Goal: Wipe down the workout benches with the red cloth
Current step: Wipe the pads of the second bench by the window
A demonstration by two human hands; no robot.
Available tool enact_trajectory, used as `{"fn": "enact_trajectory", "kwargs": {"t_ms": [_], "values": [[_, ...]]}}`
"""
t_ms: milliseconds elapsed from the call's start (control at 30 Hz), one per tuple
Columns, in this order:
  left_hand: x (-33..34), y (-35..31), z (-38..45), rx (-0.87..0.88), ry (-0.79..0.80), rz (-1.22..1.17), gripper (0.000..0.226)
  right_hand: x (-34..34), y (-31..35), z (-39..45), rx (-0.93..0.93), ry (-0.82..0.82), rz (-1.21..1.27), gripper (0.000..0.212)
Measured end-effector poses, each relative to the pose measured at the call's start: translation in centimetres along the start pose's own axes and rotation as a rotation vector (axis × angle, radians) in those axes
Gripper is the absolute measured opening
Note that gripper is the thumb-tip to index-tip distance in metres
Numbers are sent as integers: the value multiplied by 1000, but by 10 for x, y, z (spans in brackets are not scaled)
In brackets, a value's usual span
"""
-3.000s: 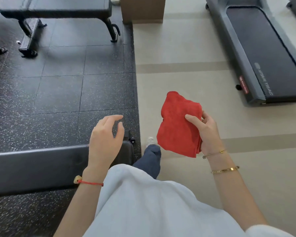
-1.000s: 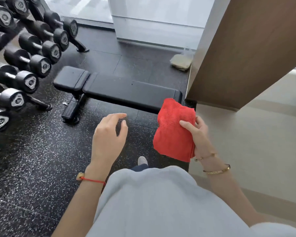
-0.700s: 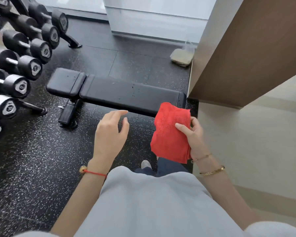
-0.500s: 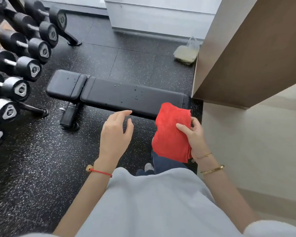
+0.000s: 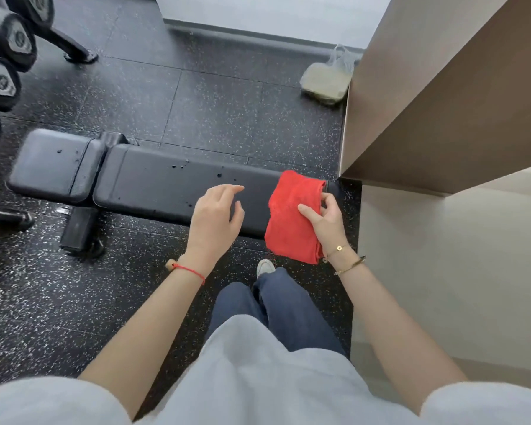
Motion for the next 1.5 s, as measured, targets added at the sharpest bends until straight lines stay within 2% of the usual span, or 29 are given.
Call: {"fn": "enact_trajectory", "kwargs": {"t_ms": [300,500,633,767,833,933,1000,1067,1300,1400,1500], "values": [[153,94,44,94,74,42,32,36,-112,132,-86,-21,-112,36],[251,155,50,166,17,24,31,48,-182,194,-194,-20,-210,37],[301,185,49,246,-59,-22,32,42,-213,210,-436,-211,-507,44],[331,210,47,327,-162,12,33,40,-229,214,-807,-381,-859,55],[336,216,47,354,-205,1,35,46,-229,217,-919,-342,-1009,52],[337,221,48,353,-226,0,40,69,-236,221,-842,-118,-1141,57],[336,221,48,354,-226,37,41,85,-246,222,-768,-134,-1312,62],[336,220,49,360,-220,68,42,93,-253,219,-748,-182,-1374,63],[337,223,49,359,-242,81,40,65,-272,196,-766,-196,-1341,58],[337,222,49,364,-232,91,40,48,-260,213,-666,-240,-1297,56],[337,221,48,371,-245,94,40,66,-241,233,-604,-244,-1256,53]]}}
Point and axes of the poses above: each hand's wrist, its own z-axis towards the middle knuckle, its own x-axis out of the palm, y = z × x, the point moved 2 cm from there along z, towards the middle knuckle, and after that the axes turned 2 degrees about -y, right-handed, at the moved point
